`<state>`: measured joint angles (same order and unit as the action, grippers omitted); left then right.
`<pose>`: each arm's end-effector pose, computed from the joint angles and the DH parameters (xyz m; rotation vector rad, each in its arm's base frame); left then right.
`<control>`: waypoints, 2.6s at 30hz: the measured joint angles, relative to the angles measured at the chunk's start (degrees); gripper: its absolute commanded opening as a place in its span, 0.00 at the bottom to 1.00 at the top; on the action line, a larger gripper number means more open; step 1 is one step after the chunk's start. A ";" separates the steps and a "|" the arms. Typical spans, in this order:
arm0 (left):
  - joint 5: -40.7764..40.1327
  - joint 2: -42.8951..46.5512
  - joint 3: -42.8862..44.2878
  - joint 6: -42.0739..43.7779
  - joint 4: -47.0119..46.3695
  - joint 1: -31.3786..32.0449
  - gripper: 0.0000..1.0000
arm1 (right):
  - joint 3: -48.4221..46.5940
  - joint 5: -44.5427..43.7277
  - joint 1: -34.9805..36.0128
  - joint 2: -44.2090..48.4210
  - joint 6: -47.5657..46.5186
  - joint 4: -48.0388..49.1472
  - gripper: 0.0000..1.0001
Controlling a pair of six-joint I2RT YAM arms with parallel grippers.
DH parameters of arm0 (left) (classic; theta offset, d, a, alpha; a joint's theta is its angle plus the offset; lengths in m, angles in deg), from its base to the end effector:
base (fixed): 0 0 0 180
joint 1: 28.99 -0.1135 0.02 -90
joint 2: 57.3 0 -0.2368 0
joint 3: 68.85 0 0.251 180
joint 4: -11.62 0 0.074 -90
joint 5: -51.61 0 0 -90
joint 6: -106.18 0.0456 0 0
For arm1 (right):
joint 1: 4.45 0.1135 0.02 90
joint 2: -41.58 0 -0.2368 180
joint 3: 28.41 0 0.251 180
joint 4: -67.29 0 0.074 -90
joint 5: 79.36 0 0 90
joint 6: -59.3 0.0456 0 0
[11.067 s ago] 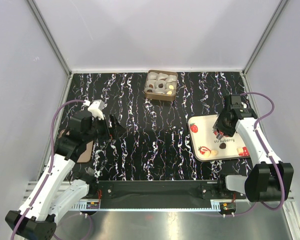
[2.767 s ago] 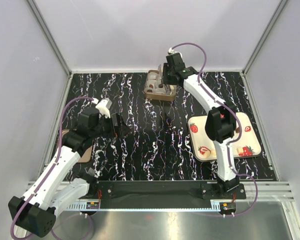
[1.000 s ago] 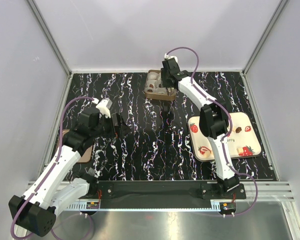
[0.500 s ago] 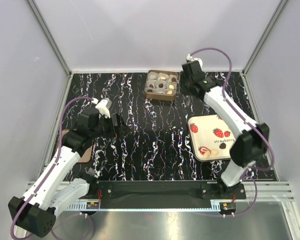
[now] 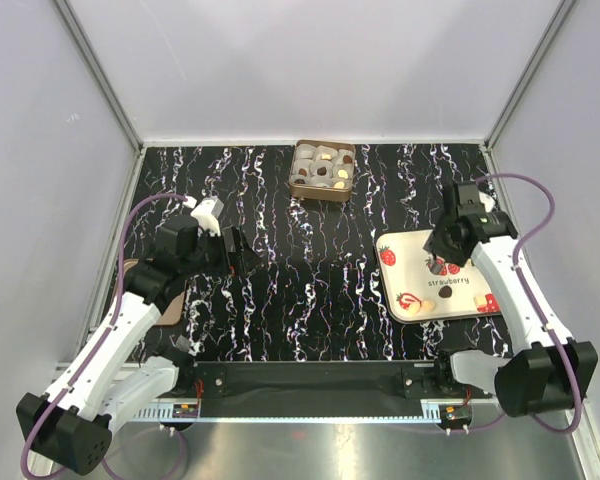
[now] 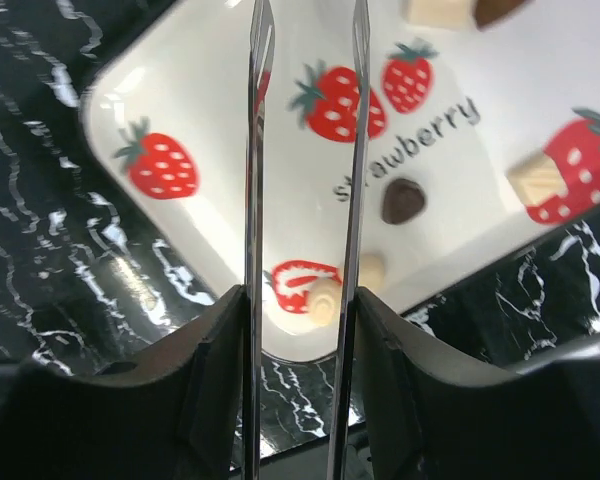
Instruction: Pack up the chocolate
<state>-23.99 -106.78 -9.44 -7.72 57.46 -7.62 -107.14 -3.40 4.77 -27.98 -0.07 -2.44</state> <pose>0.1906 -0.0868 0.2675 0.0960 2.2661 -0.7086 0.2418 0.0280 0.2724 0.5607 2.5169 -0.0676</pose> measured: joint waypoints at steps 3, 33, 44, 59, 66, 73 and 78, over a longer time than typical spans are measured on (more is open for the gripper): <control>0.00 0.00 0.00 0.00 0.00 0.02 0.99 | 3.56 0.68 -5.18 2.36 0.48 -1.31 0.52; 0.68 0.98 0.00 0.00 -0.02 0.02 0.99 | 10.21 4.68 -16.46 1.88 0.46 3.43 0.53; 0.68 0.98 0.00 0.00 -0.02 0.00 0.99 | 10.62 4.50 -16.48 -0.72 -0.20 6.14 0.52; 0.68 0.98 0.00 0.00 -0.02 0.02 0.99 | 11.04 5.73 -16.48 -0.83 -0.87 7.52 0.50; 0.68 0.98 0.00 0.00 -0.02 0.00 0.99 | 11.34 7.76 -16.48 -2.14 -0.87 8.37 0.51; 0.68 0.98 0.00 0.00 -0.02 0.02 0.99 | 11.47 7.72 -16.48 -2.60 -0.96 8.59 0.49; 0.68 0.98 0.00 0.00 -0.02 0.02 0.99 | 11.47 7.72 -16.48 -2.64 -1.46 8.55 0.40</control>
<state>-23.31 -105.79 -9.44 -7.72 57.44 -7.60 -95.67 4.31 -11.71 -30.62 -1.54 6.11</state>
